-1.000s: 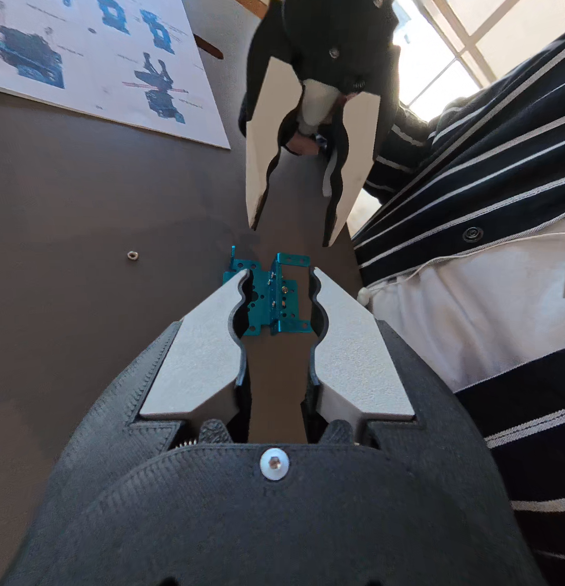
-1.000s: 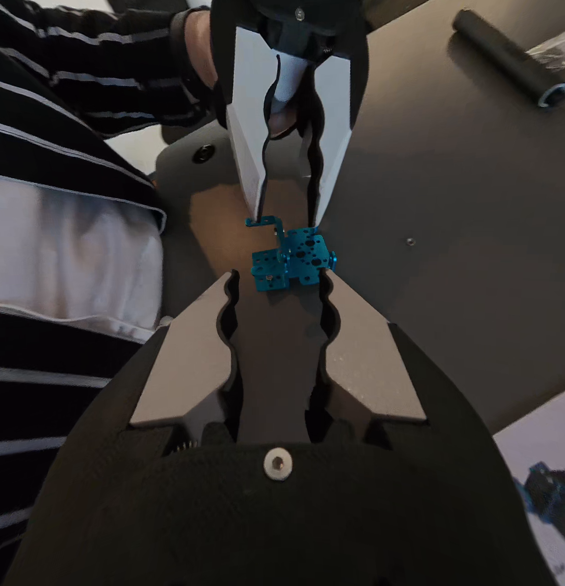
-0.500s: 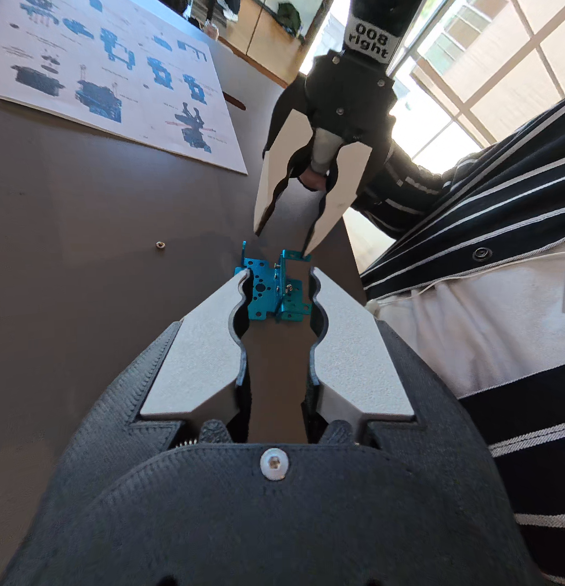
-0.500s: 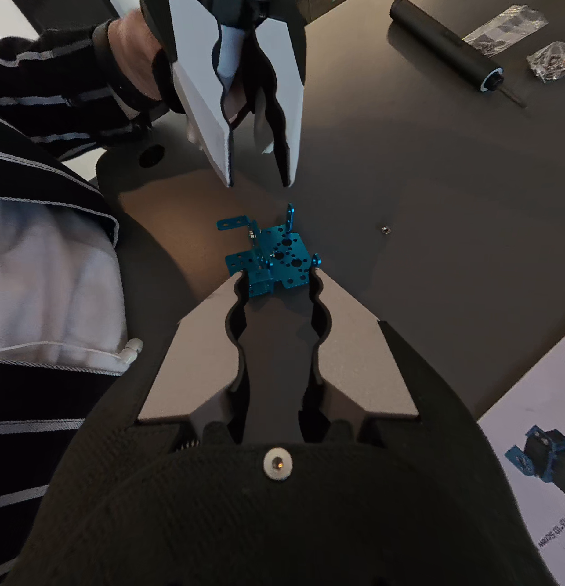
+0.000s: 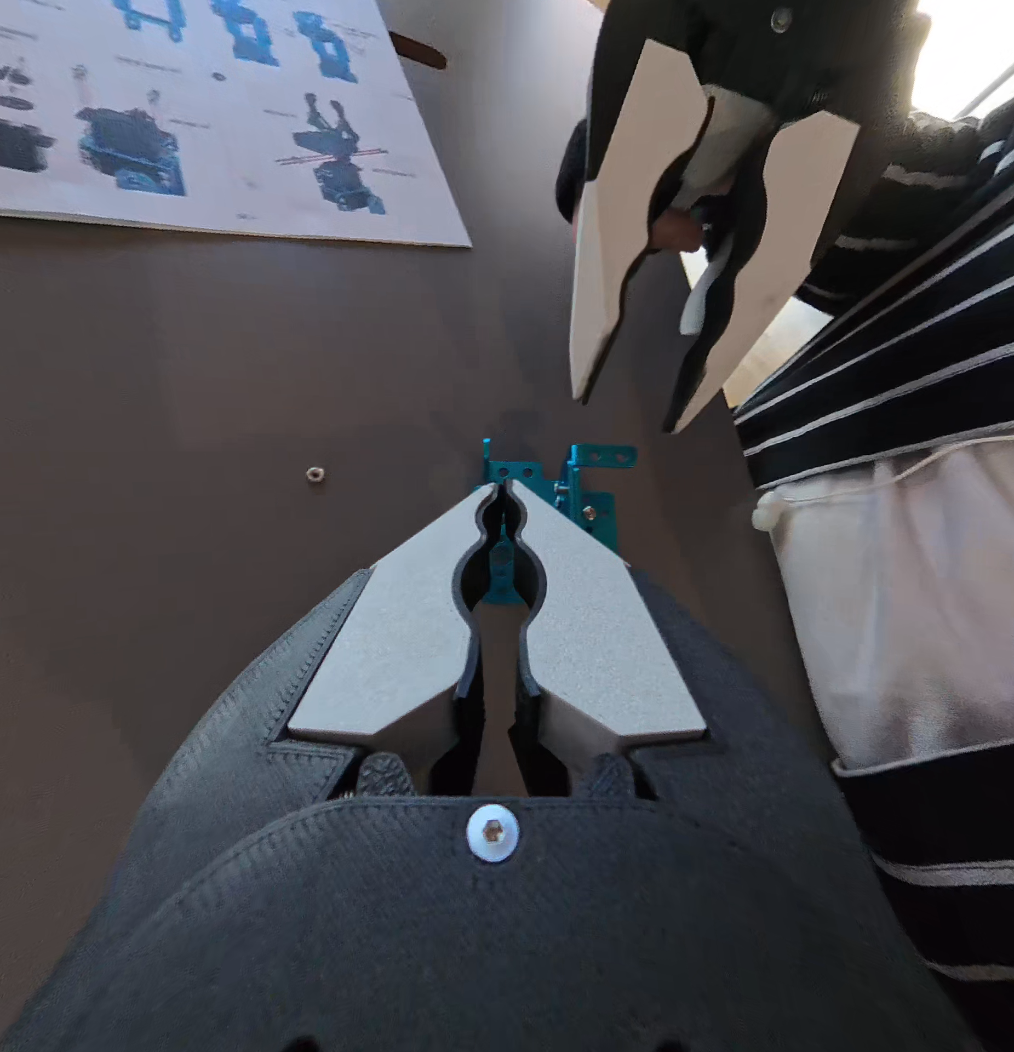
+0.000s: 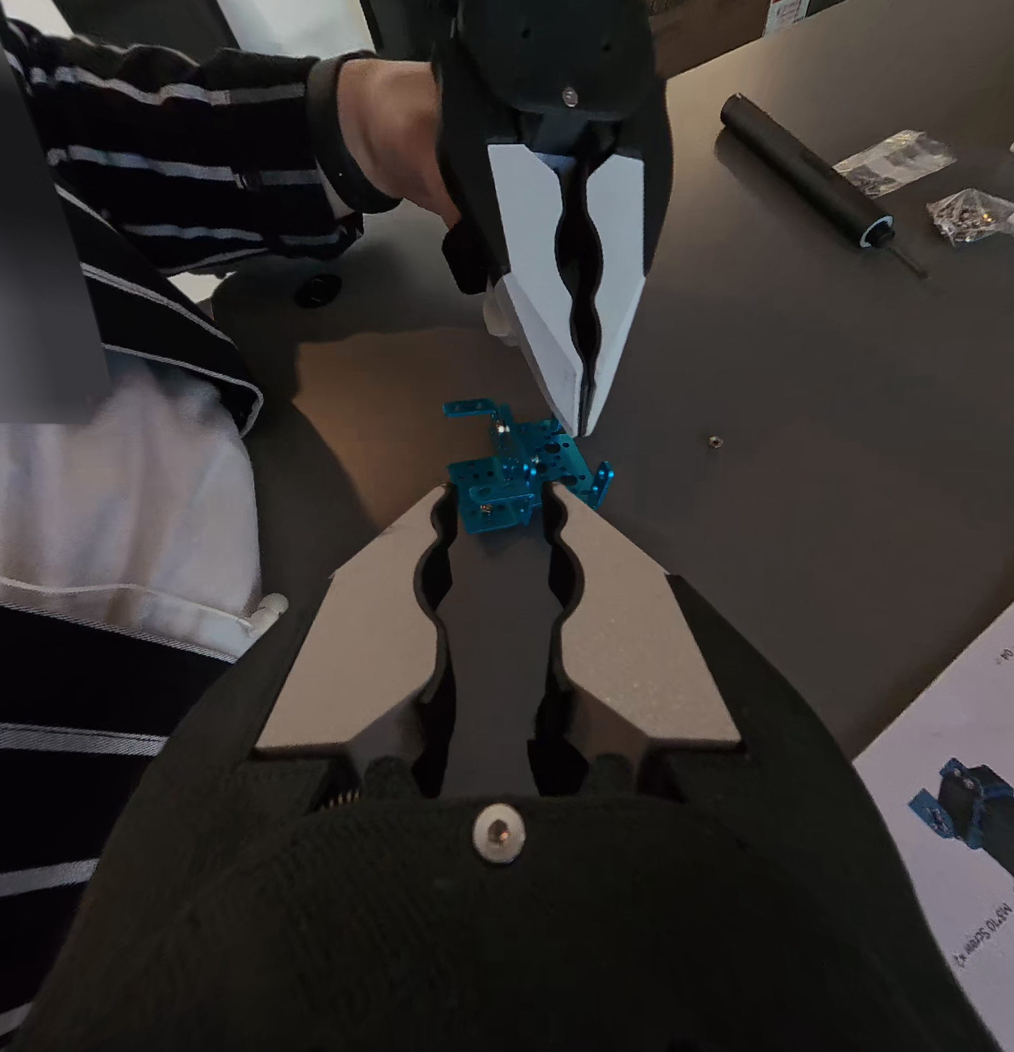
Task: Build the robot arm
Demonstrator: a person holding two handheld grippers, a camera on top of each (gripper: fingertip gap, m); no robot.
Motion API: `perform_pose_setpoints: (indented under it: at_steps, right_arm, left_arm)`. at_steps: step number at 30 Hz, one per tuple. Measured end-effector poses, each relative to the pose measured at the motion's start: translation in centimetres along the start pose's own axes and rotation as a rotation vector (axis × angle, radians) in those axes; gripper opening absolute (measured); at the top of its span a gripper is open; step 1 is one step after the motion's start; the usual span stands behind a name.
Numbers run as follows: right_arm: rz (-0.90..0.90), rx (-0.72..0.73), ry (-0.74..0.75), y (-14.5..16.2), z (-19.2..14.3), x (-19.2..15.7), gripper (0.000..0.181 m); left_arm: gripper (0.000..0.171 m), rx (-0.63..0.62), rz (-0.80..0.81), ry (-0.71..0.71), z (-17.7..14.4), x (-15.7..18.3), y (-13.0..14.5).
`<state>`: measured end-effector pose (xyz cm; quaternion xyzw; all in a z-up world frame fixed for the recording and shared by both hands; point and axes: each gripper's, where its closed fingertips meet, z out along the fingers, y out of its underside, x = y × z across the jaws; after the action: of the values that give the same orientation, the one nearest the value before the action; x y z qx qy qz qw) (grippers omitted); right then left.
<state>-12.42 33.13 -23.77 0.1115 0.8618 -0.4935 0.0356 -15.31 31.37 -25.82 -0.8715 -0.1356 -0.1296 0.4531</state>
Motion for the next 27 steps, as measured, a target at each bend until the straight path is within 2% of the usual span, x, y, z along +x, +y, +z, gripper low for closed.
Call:
perform_pose_setpoints:
  at_steps: [4,8,27]
  right_arm:
    - [0.0,0.053,-0.041,-0.4,0.1,-1.6,0.014]
    - [-0.047,0.036,-0.069,-0.1,0.2,-2.6,0.001]
    - [-0.108,-0.032,-0.046,1.0,1.1,-2.1,0.0]
  left_arm:
    - [0.0,-0.034,0.033,0.007,0.5,0.2,0.3]
    - [0.0,-0.033,0.019,0.051,0.7,0.5,0.2]
    - [0.0,-0.044,-0.016,0.138,1.2,1.3,0.8]
